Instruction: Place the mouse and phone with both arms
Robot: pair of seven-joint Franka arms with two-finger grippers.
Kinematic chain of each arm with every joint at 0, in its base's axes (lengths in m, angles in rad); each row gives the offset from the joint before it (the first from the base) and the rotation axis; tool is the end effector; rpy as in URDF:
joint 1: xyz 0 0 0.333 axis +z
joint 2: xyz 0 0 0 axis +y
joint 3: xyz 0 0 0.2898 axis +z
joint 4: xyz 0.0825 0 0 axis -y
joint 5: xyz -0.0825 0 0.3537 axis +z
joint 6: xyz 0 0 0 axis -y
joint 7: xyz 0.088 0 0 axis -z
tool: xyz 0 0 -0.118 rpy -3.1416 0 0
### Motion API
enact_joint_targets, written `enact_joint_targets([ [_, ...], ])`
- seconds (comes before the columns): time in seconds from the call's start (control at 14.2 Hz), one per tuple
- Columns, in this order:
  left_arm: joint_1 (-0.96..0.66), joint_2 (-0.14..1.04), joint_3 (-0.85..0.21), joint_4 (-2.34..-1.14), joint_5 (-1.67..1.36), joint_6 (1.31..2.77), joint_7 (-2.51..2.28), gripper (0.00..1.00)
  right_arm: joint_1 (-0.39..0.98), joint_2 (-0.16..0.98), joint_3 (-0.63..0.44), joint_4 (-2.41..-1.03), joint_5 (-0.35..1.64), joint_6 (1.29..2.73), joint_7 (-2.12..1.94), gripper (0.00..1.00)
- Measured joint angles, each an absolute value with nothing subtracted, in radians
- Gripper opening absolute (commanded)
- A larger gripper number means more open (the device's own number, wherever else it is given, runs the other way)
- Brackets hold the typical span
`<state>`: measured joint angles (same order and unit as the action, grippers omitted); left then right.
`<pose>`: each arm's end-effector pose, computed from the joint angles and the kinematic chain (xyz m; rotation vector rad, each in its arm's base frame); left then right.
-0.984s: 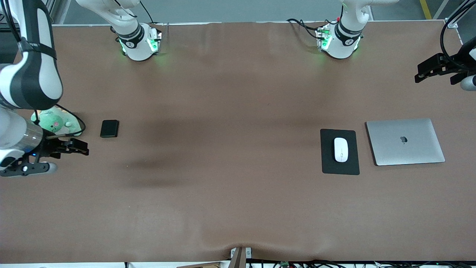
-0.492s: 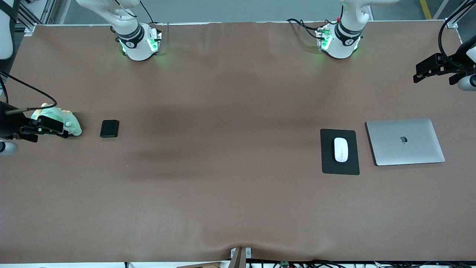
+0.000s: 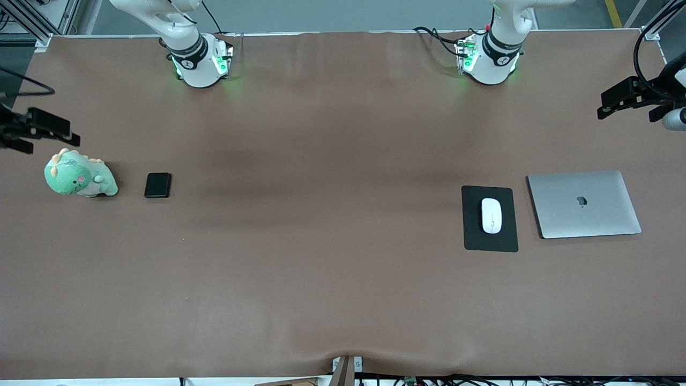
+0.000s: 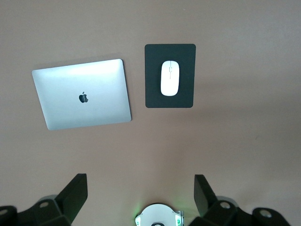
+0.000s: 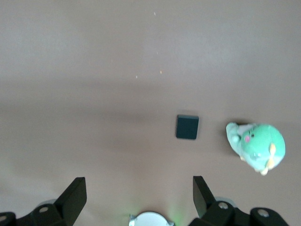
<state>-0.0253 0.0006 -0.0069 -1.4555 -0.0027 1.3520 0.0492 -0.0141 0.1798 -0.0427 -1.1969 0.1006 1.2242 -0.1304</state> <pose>0.4996 -0.0165 0.6187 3.1312 -0.1282 -0.1632 0.5331 -0.0136 0.6232 -3.0268 -0.1525 0.2177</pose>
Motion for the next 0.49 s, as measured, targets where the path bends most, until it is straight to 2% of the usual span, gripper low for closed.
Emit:
enact_joint_targets([
  [0.21,-0.024,0.001,-0.006,-1.455,-0.003,1.352,0.049,1.00,-0.014,0.133,-0.045,-1.267,0.078,1.209,-0.129,1.00],
  [0.49,-0.024,0.001,-0.006,-1.455,-0.003,1.352,0.049,1.00,-0.012,0.026,-0.039,-1.456,0.053,1.284,-0.129,1.00],
])
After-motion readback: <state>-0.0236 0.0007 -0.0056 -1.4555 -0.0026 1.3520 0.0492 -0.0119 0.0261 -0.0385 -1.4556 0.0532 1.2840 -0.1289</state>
